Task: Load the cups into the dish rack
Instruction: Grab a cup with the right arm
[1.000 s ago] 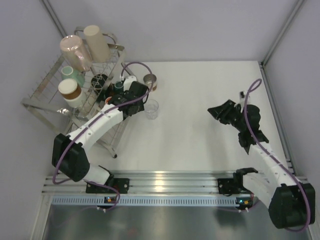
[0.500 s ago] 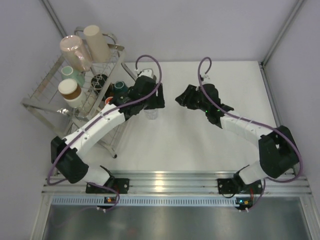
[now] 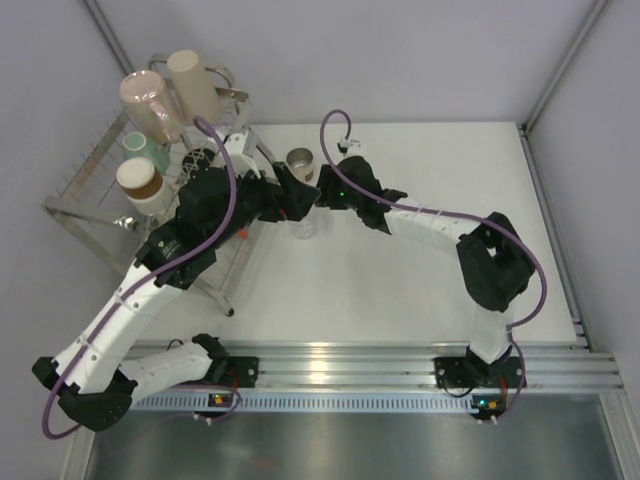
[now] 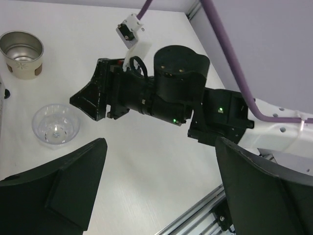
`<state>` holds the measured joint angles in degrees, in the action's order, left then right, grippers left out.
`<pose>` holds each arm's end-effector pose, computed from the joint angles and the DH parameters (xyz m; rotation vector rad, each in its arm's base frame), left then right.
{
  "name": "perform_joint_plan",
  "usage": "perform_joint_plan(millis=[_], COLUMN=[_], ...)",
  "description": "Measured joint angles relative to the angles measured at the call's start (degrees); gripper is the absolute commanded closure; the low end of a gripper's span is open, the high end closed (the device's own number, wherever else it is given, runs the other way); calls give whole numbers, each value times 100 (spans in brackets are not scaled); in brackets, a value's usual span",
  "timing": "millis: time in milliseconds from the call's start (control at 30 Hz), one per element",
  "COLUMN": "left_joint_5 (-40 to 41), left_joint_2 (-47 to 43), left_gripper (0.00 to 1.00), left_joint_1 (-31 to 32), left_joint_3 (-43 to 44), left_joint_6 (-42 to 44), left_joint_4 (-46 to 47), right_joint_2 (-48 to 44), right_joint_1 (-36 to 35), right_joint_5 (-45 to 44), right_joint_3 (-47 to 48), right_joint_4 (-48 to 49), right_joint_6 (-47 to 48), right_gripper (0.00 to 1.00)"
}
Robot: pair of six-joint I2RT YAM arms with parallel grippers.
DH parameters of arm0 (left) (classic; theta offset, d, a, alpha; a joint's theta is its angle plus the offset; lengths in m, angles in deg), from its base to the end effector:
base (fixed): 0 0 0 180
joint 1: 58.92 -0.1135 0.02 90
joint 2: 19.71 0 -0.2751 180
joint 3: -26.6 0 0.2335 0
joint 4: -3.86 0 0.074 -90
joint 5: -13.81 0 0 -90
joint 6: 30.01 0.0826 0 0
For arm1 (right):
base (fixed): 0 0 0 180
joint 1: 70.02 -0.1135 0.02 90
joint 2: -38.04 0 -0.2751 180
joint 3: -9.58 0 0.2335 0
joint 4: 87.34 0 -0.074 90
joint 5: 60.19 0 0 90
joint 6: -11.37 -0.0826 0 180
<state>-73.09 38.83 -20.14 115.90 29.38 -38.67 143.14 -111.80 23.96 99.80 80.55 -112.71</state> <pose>0.1823 -0.1407 0.4357 0.0912 1.8494 -0.8156 0.3460 0.2979 0.2483 -0.0760 2.1161 0.7121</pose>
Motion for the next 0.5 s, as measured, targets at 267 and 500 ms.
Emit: perform_joint_plan(millis=[267,500], left_joint_5=[-201,-402], left_joint_2=[-723,-1244], left_gripper=[3,5], left_joint_1=[0,0], left_joint_3=[-527,-723], left_joint_6=[79,98], left_joint_4=[-13,33], right_joint_2=[922,1362], right_joint_1=[-195,-448], right_joint_5=[-315,-538], right_joint_3=[820,1091], right_joint_4=[-586,-907], right_joint_6=[216,308], right_gripper=[48,92])
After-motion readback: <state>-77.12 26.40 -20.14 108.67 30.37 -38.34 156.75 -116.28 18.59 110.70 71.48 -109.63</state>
